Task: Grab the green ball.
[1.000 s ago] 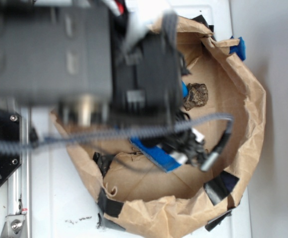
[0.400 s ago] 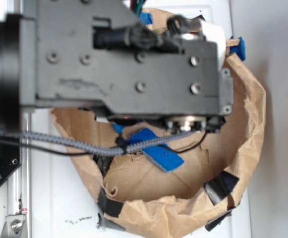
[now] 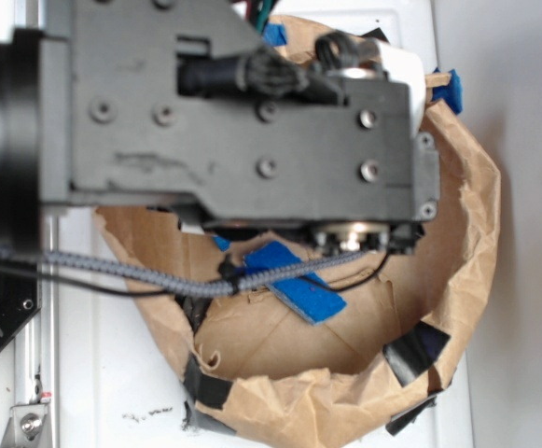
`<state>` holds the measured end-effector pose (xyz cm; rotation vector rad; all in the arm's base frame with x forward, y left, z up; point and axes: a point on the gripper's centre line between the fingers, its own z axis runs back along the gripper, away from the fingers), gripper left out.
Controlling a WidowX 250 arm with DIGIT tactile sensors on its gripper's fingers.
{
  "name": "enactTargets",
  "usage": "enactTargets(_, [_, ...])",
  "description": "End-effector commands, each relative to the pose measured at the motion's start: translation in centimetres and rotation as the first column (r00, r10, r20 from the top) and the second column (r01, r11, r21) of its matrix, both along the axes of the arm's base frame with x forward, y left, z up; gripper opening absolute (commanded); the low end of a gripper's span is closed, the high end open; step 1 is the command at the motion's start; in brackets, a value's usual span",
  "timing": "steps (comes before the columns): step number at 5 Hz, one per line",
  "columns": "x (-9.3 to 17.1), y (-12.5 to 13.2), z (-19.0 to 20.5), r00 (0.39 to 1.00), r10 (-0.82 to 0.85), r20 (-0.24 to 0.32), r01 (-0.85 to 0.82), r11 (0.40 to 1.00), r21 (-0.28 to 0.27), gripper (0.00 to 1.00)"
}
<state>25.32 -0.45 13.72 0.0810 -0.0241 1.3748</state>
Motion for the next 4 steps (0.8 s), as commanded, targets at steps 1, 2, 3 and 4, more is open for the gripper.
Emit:
enactTargets(1, [1.7, 1.1, -2.9, 0.998, 0.028, 0.048, -0.032, 0.995, 0.099, 1.00])
enactTargets(2, [1.3, 1.9, -5.2, 0.995, 0.016, 0.097, -0.027, 0.993, 0.116, 1.00])
enactTargets(3, [1.2, 2.8, -6.3, 0.991, 0.029, 0.128, -0.051, 0.984, 0.168, 1.00])
enactTargets(4, [1.2, 3.1, -5.0, 0.987, 0.026, 0.158, -0.059, 0.977, 0.204, 1.00])
